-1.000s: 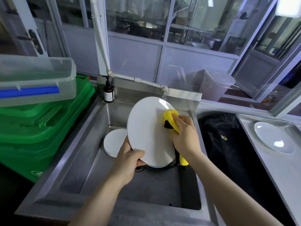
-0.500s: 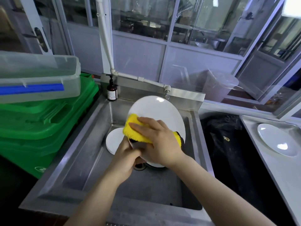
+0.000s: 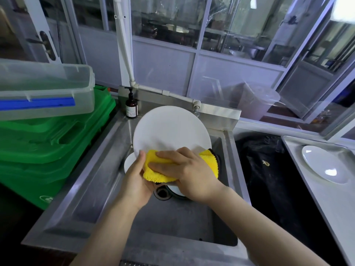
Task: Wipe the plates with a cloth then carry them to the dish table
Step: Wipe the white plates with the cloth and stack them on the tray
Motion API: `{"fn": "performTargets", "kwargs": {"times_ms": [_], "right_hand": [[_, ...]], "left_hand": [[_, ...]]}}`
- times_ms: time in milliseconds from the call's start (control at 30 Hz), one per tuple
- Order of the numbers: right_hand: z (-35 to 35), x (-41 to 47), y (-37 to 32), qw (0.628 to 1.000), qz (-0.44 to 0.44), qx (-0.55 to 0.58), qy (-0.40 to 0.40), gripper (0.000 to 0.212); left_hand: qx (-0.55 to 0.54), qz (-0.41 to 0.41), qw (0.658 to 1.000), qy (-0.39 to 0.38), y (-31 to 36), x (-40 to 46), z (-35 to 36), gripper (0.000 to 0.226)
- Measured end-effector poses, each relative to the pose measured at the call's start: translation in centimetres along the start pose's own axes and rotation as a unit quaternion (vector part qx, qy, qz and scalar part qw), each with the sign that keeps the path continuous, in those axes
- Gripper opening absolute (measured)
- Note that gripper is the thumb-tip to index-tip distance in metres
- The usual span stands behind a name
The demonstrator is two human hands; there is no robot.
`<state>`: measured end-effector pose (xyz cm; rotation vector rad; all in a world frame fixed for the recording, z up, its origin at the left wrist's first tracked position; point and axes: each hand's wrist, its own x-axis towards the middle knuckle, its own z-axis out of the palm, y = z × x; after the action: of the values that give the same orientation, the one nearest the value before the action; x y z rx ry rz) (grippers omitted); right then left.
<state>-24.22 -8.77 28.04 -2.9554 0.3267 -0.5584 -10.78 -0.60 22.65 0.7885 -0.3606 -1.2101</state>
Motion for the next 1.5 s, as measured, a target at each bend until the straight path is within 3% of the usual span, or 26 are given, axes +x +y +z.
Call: {"fn": "performTargets", "kwargs": {"times_ms": [167, 333, 433, 533, 633, 733, 833, 900, 933, 1033, 1067, 1133, 1167, 1267, 1300, 1367, 1433, 1500], "right_hand": [[-0.1, -1.8, 1.8, 0.999, -0.027, -0.031, 0.009, 0.055], [-0.9, -3.8, 5.7, 0.996, 0.047, -0.072, 0.02, 0.057], [-1.7, -4.0, 7.3, 0.984, 0.081, -0.154, 0.048, 0.057], [-2.4, -3.4, 7.7, 0.963, 0.099, -0.228, 0.106, 0.045], [-2.6, -2.5, 7.5, 0.955, 0.151, -0.188, 0.175, 0.051], [-2.2, -1.6, 6.9, 0.943, 0.261, -0.022, 0.204, 0.068], [-2.0, -0.5, 5.6, 0.877, 0.356, 0.173, 0.272, 0.057], [-2.0, 0.2, 4.7, 0.812, 0.398, 0.28, 0.322, 0.042], [-2.2, 0.4, 4.5, 0.763, 0.41, 0.361, 0.346, 0.037], [-2.9, 0.7, 4.5, 0.562, 0.392, 0.637, 0.353, 0.016], [-3.2, 0.8, 4.7, 0.518, 0.385, 0.687, 0.333, 0.031], [-3.5, 0.7, 5.0, 0.5, 0.405, 0.707, 0.291, 0.079], [-3.6, 0.6, 5.1, 0.499, 0.415, 0.707, 0.281, 0.086], [-3.3, -0.3, 5.5, 0.495, 0.429, 0.701, 0.284, 0.054], [-3.2, -0.5, 5.5, 0.492, 0.433, 0.695, 0.296, 0.044], [-3.1, -0.9, 5.6, 0.497, 0.417, 0.691, 0.317, 0.035], [-3.2, -1.1, 5.4, 0.51, 0.391, 0.693, 0.328, 0.035], [-3.5, -1.1, 5.4, 0.514, 0.375, 0.697, 0.33, 0.043]], "left_hand": [[0.018, 0.055, 0.997, 0.048, 0.3, 0.2, 0.1, 0.044], [0.088, 0.085, 0.989, 0.084, 1.2, 0.0, -0.2, 0.04], [0.155, 0.101, 0.981, 0.064, 1.3, -0.3, 0.2, 0.036], [0.212, 0.096, 0.972, 0.037, 1.4, -0.4, 0.8, 0.035], [0.273, 0.092, 0.957, 0.027, 1.3, -0.6, 1.5, 0.038], [0.378, 0.138, 0.915, 0.012, 1.1, -0.9, 2.5, 0.036], [0.475, 0.191, 0.859, -0.011, 0.9, -0.4, 3.2, 0.037], [0.55, 0.236, 0.801, -0.01, 0.4, 0.2, 3.4, 0.038], [0.582, 0.253, 0.773, -0.005, 0.2, 0.3, 3.4, 0.038], [0.639, 0.257, 0.725, -0.003, 0.0, 0.6, 3.3, 0.048], [0.654, 0.256, 0.712, -0.006, 0.0, 0.6, 3.2, 0.054], [0.682, 0.277, 0.677, -0.022, 0.3, 0.7, 3.0, 0.063], [0.694, 0.294, 0.657, -0.033, 0.5, 0.7, 3.0, 0.066], [0.72, 0.336, 0.606, -0.039, 0.7, 0.7, 2.8, 0.076], [0.717, 0.343, 0.606, -0.032, 0.6, 0.7, 2.5, 0.079], [0.671, 0.332, 0.663, -0.005, 0.3, 0.9, 2.1, 0.081], [0.555, 0.29, 0.779, 0.037, 0.4, 0.8, 2.3, 0.087], [0.352, 0.181, 0.914, 0.091, 0.5, 0.8, 2.1, 0.07]]}}
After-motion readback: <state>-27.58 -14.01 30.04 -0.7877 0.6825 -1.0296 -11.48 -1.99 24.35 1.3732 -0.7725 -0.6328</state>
